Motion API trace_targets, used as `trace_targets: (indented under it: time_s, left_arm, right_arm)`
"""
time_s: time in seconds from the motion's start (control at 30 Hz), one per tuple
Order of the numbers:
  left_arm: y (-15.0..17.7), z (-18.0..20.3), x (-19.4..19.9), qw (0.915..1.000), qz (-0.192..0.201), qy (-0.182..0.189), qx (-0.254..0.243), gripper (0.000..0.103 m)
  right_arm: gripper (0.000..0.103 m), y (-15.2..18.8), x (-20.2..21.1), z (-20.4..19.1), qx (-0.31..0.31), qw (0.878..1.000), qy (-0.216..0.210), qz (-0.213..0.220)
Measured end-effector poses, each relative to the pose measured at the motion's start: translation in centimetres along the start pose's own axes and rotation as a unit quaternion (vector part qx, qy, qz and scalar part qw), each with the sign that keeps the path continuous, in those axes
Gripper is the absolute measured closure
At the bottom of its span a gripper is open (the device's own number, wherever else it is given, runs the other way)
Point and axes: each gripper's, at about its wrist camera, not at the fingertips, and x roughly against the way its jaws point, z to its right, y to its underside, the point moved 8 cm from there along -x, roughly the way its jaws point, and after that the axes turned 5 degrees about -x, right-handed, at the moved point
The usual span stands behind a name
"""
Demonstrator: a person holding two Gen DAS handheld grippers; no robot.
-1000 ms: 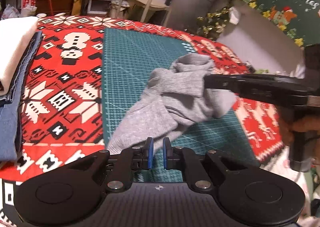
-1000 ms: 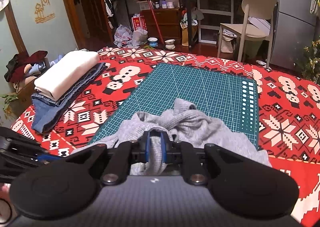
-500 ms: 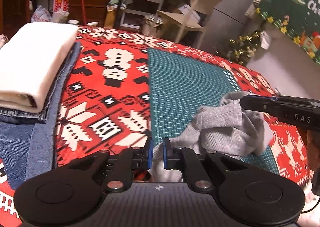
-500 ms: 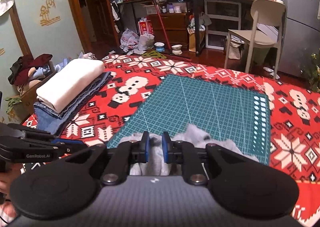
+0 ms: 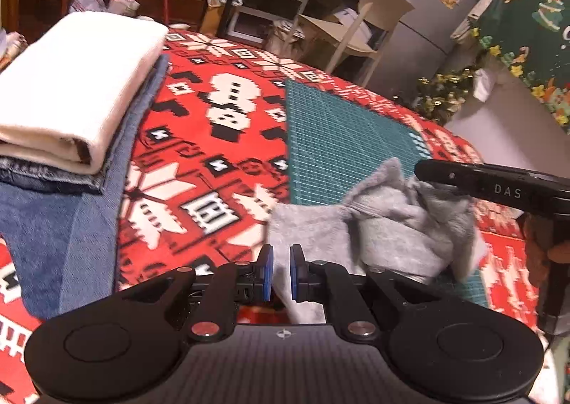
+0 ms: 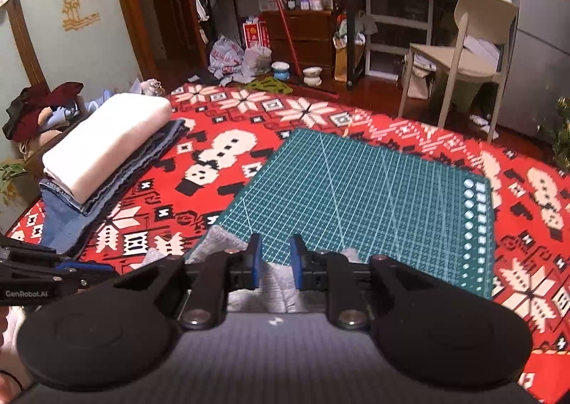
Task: Fold clothes
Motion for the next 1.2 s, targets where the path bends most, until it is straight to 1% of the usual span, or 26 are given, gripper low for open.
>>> trace_targets:
  time_s: [0.07, 0.13, 0.17, 0.23, 0.4, 0.5, 0.6, 0.63, 0.73, 0.87, 1.13, 1.2]
  left_arm:
    - [0.3, 0.9, 0.3, 0.9997, -0.007, 0.024, -0.001, 0.095]
    - [0.8, 1.9, 0.3, 0.9992, -0.016, 0.035, -0.011, 0.095]
    - [1.1, 2.2, 0.2, 0.999, -0.019, 0.036, -0.017, 0.093]
    - [1.7, 2.8, -0.2, 0.9987, -0.027, 0.036, -0.024, 0.078]
    - [2.8, 3.4, -1.3, 0.9978, -0.052, 0.035, -0.02, 0.072]
    - [3.4, 3.4, -1.5, 0.9978, -0.059, 0.03, -0.006, 0.072]
    - [3.9, 3.8, -1.4, 0.9977, -0.057, 0.038, -0.003, 0.072]
    - [4.0, 3.9, -1.2, 0.9977, -0.055, 0.04, -0.003, 0.072]
    - [4.4, 4.0, -0.6, 0.9973, -0.053, 0.051, 0.003, 0.072]
    - [4.7, 3.1, 0.3, 0.998, -0.05, 0.037, 0.006, 0.072]
    - [5.4, 2.4, 1.0, 0.9973, -0.055, 0.043, 0.023, 0.072]
    - [5.5, 2.4, 0.9, 0.9972, -0.055, 0.045, 0.023, 0.072]
  right_arm:
    - [0.084, 0.0, 1.3, -0.1, 0.002, 1.0, -0.005, 0.007]
    - [0.084, 0.2, 2.4, -0.3, 0.003, 1.0, -0.014, 0.009]
    - [0.084, 0.6, 3.0, -0.4, 0.002, 1.0, -0.021, 0.006]
    - [0.084, 1.4, 3.6, -0.8, 0.001, 0.999, -0.034, -0.005]
    - [0.084, 3.9, 3.6, -2.2, 0.021, 0.998, -0.041, -0.03]
    - [0.084, 4.7, 3.7, -2.3, 0.012, 0.998, -0.044, -0.036]
    - [0.082, 4.9, 4.1, -2.5, 0.006, 0.998, -0.05, -0.036]
    - [0.081, 5.1, 4.2, -2.7, 0.006, 0.998, -0.056, -0.038]
    - [0.081, 5.9, 4.0, -3.7, 0.012, 0.996, -0.074, -0.051]
    - [0.081, 7.0, 3.4, -5.7, 0.029, 0.994, -0.081, -0.061]
    - [0.081, 7.1, 5.0, -9.0, 0.088, 0.992, -0.077, -0.048]
    - [0.081, 7.3, 5.4, -9.6, 0.09, 0.991, -0.088, -0.053]
